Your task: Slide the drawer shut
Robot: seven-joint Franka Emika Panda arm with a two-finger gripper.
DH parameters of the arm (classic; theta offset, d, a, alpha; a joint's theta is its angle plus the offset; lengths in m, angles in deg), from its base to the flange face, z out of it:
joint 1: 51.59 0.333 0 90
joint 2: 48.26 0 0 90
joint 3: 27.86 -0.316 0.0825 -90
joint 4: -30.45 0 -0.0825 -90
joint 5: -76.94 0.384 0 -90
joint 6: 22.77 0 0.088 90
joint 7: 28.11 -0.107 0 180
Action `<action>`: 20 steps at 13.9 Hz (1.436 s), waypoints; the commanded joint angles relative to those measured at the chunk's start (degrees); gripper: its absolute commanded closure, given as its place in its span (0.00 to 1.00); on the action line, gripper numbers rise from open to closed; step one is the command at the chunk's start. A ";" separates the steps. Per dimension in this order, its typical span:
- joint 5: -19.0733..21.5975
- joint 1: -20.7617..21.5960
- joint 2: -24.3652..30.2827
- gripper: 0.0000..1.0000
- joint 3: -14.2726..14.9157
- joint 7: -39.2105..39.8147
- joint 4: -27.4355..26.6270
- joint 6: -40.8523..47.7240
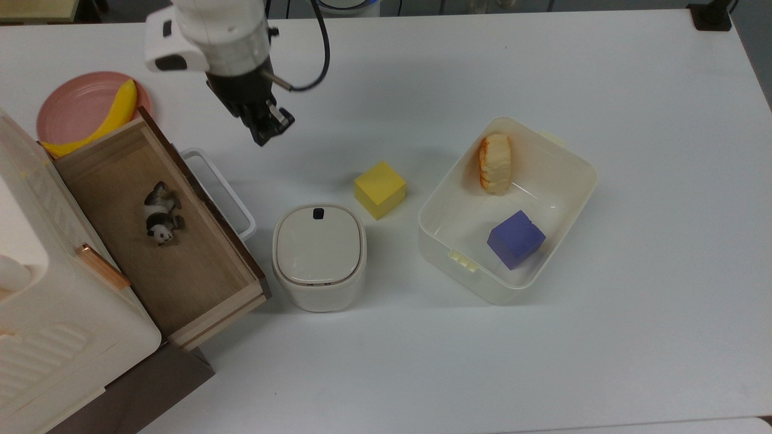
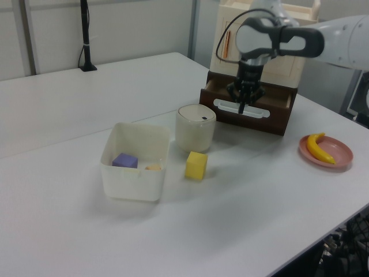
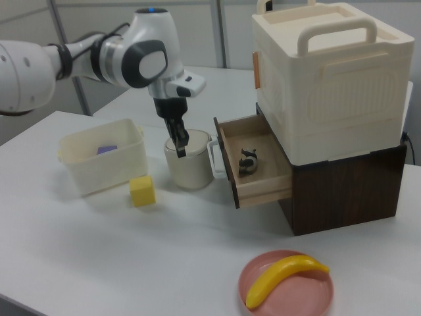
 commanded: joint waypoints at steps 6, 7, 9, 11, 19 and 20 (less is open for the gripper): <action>-4.49 -0.06 -5.73 1.00 1.71 -7.79 0.12 -12.06; -5.90 -0.06 -6.43 1.00 2.15 -7.97 0.12 -14.00; -8.62 -0.06 -7.66 1.00 3.64 -8.06 0.30 -17.51; -9.69 -0.06 -8.28 1.00 5.22 -8.06 1.26 -21.73; -13.91 -0.15 -10.66 1.00 7.78 -8.14 3.20 -28.34; -14.17 -0.24 -10.66 1.00 7.78 -8.23 3.11 -29.04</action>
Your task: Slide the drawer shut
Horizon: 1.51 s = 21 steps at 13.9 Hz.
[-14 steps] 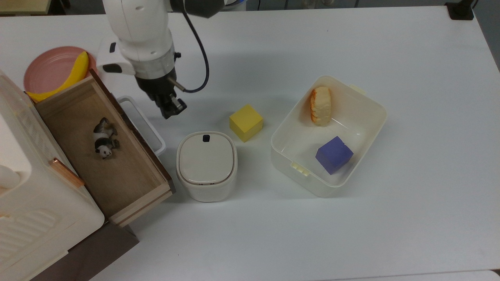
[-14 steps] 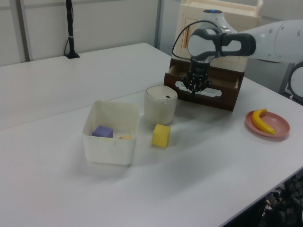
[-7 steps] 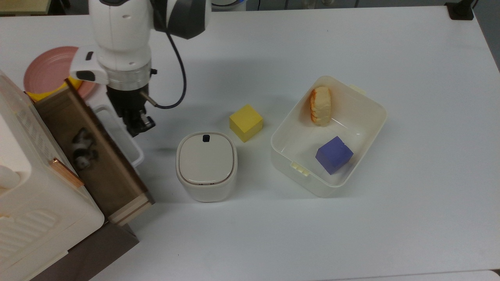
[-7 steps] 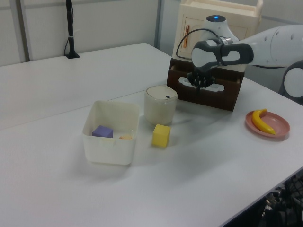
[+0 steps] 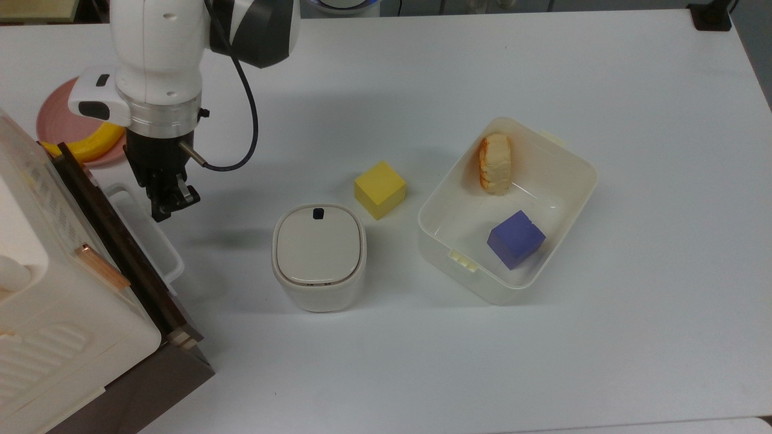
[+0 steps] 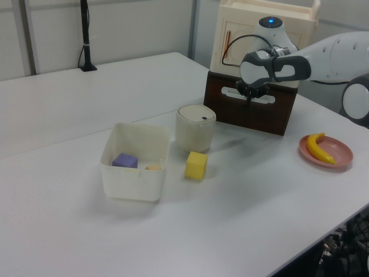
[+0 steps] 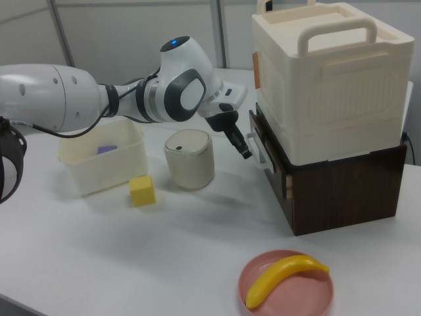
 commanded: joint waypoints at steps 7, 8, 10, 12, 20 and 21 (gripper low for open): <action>-1.85 -0.54 -1.21 1.00 1.64 -0.90 1.96 -5.11; -1.85 -0.54 -0.60 1.00 1.64 -0.21 1.96 -5.02; -1.15 -0.45 0.80 1.00 1.55 3.12 1.34 -3.53; -0.80 -0.27 1.77 0.98 0.77 7.43 0.81 2.59; 12.65 4.99 13.19 0.30 -1.08 33.54 0.81 32.75; 12.91 6.13 13.99 0.10 -1.09 35.03 0.81 34.34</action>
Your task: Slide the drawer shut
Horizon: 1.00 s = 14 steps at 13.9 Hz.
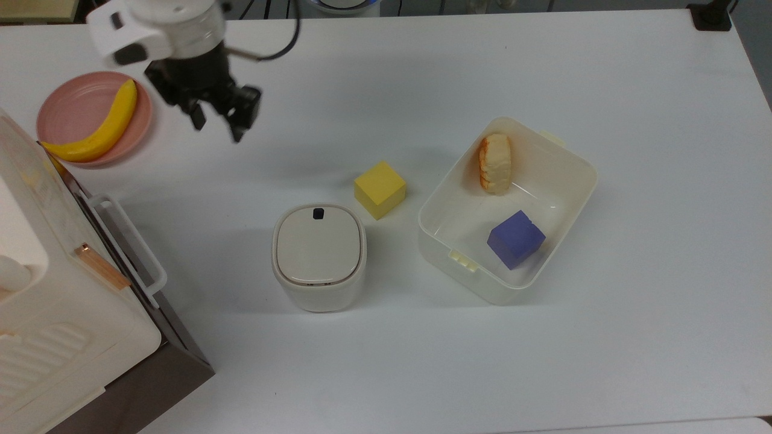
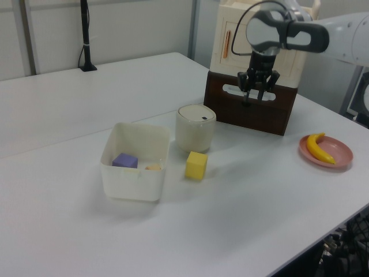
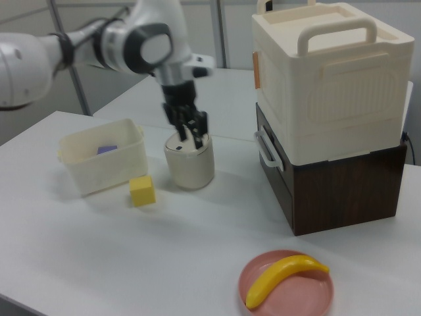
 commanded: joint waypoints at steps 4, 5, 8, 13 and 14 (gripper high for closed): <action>1.73 5.71 4.35 0.00 0.34 15.85 -1.34 6.15; 1.73 5.53 3.91 0.00 0.34 17.09 -1.35 5.80; 1.82 5.27 3.47 0.00 0.43 16.32 -1.17 6.32; 2.00 5.44 3.12 0.00 0.87 16.14 -1.08 6.76; 2.00 5.62 3.12 0.00 0.70 16.14 -1.08 6.76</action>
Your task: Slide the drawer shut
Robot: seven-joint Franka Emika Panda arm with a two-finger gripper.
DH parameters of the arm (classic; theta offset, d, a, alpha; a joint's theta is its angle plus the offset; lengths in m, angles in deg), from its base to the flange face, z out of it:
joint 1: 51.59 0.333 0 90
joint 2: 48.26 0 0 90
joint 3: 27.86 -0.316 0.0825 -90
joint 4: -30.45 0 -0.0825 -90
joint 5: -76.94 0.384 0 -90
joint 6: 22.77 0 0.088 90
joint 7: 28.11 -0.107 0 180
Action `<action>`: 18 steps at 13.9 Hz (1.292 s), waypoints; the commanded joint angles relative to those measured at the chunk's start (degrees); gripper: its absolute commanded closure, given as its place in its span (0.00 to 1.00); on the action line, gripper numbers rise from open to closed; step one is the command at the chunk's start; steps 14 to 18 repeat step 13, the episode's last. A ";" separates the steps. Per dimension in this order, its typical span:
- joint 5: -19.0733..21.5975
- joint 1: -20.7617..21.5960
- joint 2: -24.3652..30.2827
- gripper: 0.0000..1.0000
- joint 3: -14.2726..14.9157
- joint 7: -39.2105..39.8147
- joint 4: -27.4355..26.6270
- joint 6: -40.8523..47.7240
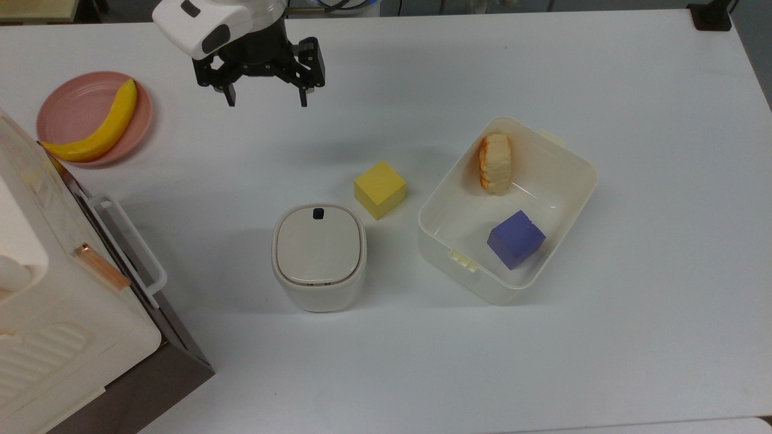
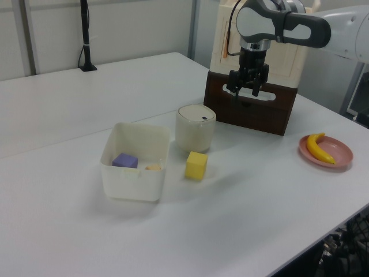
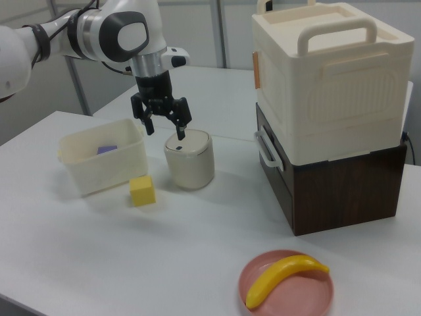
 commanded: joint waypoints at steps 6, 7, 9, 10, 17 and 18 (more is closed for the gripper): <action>2.63 0.17 1.08 0.00 0.14 -0.96 -0.47 1.34; 2.63 0.16 1.16 0.00 0.23 -0.96 -0.47 1.34; 2.63 0.16 1.16 0.00 0.32 -0.96 -0.47 1.26; 2.63 0.16 1.16 0.00 0.40 -0.96 -0.47 1.25; 2.63 0.16 1.25 0.00 0.49 -0.96 -0.47 1.25; 2.63 0.16 1.25 0.00 0.49 -0.96 -0.47 1.25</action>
